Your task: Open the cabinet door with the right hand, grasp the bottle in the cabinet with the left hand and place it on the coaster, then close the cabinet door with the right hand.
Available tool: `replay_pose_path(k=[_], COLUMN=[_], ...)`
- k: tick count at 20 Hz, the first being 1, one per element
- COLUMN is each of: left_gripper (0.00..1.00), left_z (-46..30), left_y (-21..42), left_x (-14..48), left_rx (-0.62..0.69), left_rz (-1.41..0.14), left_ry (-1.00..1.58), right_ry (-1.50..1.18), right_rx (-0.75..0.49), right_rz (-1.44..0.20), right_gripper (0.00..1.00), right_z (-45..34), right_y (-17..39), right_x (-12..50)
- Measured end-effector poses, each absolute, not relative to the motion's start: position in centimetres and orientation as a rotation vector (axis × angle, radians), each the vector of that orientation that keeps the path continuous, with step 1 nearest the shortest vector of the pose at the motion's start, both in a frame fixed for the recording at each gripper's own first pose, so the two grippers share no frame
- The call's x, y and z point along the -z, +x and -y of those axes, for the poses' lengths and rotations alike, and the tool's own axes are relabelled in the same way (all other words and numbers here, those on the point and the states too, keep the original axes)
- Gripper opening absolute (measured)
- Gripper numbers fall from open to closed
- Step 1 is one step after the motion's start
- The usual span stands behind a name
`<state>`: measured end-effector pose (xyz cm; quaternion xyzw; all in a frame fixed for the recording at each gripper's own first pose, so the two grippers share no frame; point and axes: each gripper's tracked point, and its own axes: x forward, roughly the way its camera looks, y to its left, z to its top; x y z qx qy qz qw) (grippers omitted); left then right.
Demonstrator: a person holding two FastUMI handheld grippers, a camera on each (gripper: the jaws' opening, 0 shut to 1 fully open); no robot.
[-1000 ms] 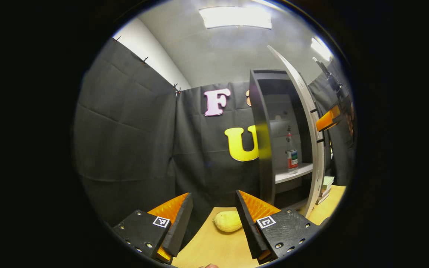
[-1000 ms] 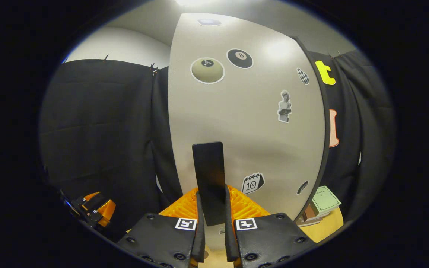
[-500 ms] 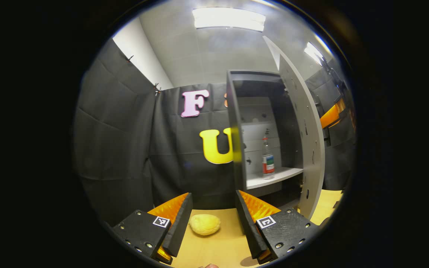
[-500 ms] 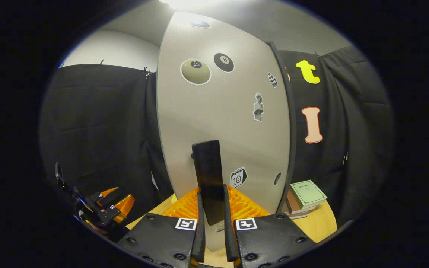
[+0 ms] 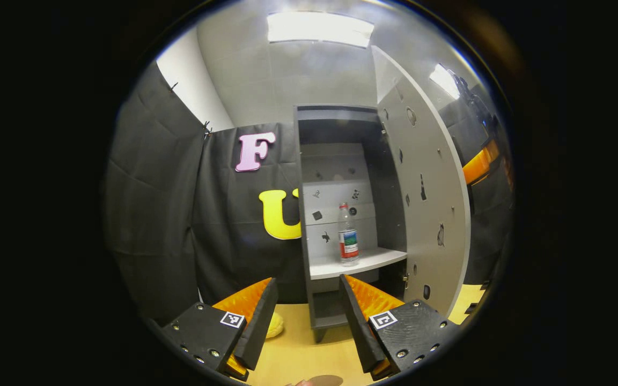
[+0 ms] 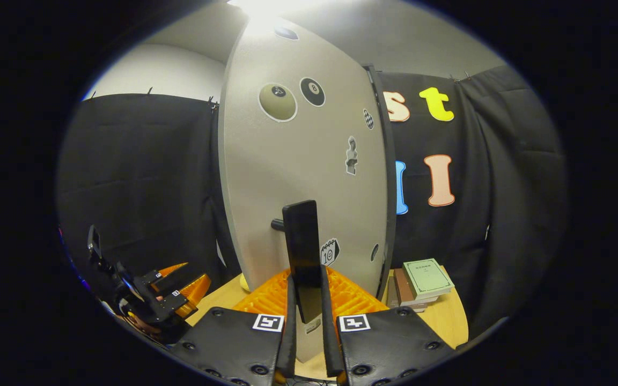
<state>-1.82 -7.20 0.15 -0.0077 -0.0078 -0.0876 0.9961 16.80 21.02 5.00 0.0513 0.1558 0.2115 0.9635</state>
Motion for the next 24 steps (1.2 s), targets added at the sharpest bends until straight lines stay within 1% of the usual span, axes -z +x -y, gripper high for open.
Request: replay_pose_path(k=[1,2,8,9,10,14,15,16,17,18,19,20,21,24], left_gripper=[0.66,0.66,0.66,0.66,0.66,0.67,0.66,0.66,0.67,0.66,0.66,0.66,0.66,0.66], left_z=[8.0,8.7,13.1,14.0,14.9,17.6,18.2,18.7,19.0,19.5,19.7,20.0,20.3,21.2], left_y=[-1.9,-2.0,-2.2,-2.3,-2.4,-2.3,-2.1,-1.9,-1.6,-1.2,-1.0,-0.7,-0.6,-0.1], left_x=[-0.1,-0.2,-1.3,-1.4,-1.5,-1.6,-1.6,-1.8,-1.8,-2.2,-2.4,-2.6,-3.0,-4.6], left_rx=[0.176,0.175,0.175,0.177,0.179,0.171,0.167,0.162,0.154,0.147,0.139,0.134,0.132,0.135], left_rz=[0.014,0.013,0.023,0.024,0.025,0.014,0.014,0.013,0.014,0.014,0.012,0.012,0.014,0.028], left_ry=[-0.018,-0.021,-0.017,-0.019,-0.020,-0.021,-0.022,-0.020,-0.013,-0.002,0.013,0.028,0.035,0.034], right_ry=[0.107,0.109,0.064,0.054,0.044,0.025,0.043,0.073,0.103,0.118,0.131,0.140,0.147,0.122], right_rx=[-0.432,-0.434,-0.379,-0.368,-0.356,-0.313,-0.324,-0.355,-0.381,-0.399,-0.416,-0.419,-0.418,-0.321], right_rz=[-0.315,-0.316,-0.289,-0.283,-0.278,-0.250,-0.244,-0.241,-0.237,-0.234,-0.226,-0.217,-0.212,-0.193], right_gripper=[0.20,0.23,0.23,0.19,0.23,0.23,0.19,0.12,0.17,0.10,0.22,0.24,0.24,0.23], right_z=[-20.9,-20.7,-18.6,-18.2,-17.8,-16.5,-16.8,-17.3,-17.5,-17.5,-17.6,-17.5,-17.4,-14.7], right_y=[16.7,16.7,16.9,17.0,17.1,17.4,17.2,17.1,17.2,17.0,16.9,16.8,16.8,17.0], right_x=[-5.0,-5.0,-4.9,-4.9,-4.9,-5.0,-5.1,-5.2,-5.3,-5.5,-5.6,-5.7,-5.7,-5.5])
